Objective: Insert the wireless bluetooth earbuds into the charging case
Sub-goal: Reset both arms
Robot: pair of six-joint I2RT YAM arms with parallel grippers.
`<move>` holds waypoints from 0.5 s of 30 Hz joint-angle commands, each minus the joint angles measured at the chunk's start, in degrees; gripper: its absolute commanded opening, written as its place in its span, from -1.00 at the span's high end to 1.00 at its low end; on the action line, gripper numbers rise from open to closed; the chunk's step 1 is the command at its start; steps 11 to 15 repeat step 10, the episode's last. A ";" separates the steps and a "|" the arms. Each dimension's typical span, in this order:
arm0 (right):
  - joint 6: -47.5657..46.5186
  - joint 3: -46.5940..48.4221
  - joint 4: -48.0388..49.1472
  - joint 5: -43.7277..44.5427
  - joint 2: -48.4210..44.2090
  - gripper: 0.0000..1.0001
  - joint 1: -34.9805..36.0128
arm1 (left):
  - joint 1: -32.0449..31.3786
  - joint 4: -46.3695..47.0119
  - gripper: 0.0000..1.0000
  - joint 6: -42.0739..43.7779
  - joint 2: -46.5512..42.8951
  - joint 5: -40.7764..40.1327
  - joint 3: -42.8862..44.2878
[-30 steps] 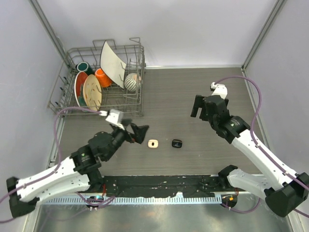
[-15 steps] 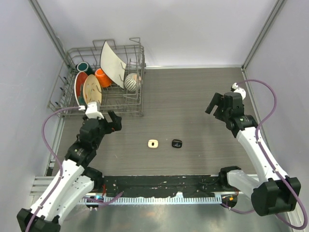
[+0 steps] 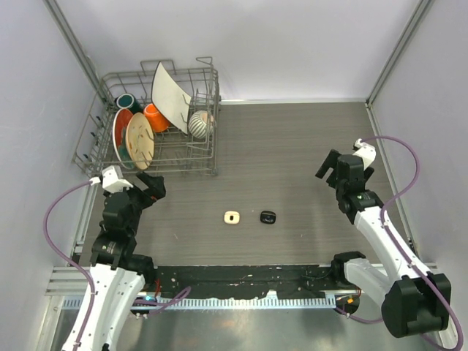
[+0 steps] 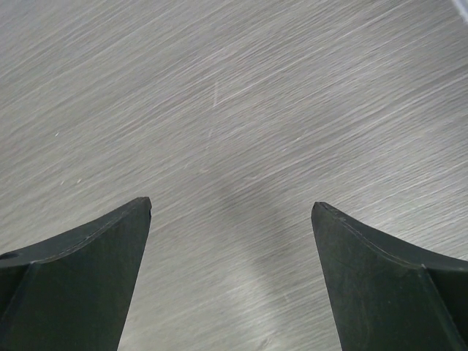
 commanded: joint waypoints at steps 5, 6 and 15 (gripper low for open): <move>-5.31 -10.53 24.09 12.56 -3.66 -0.93 0.18 | 0.16 0.21 -0.99 -3.16 -1.18 -3.02 -1.62; -6.20 -11.32 25.86 13.69 -2.79 -0.93 0.27 | 0.16 0.57 -0.99 -2.72 -1.10 -3.02 -1.79; -8.66 -15.10 32.45 17.30 2.47 -0.93 0.36 | 0.16 0.57 -1.00 -2.63 -0.22 -3.37 -1.27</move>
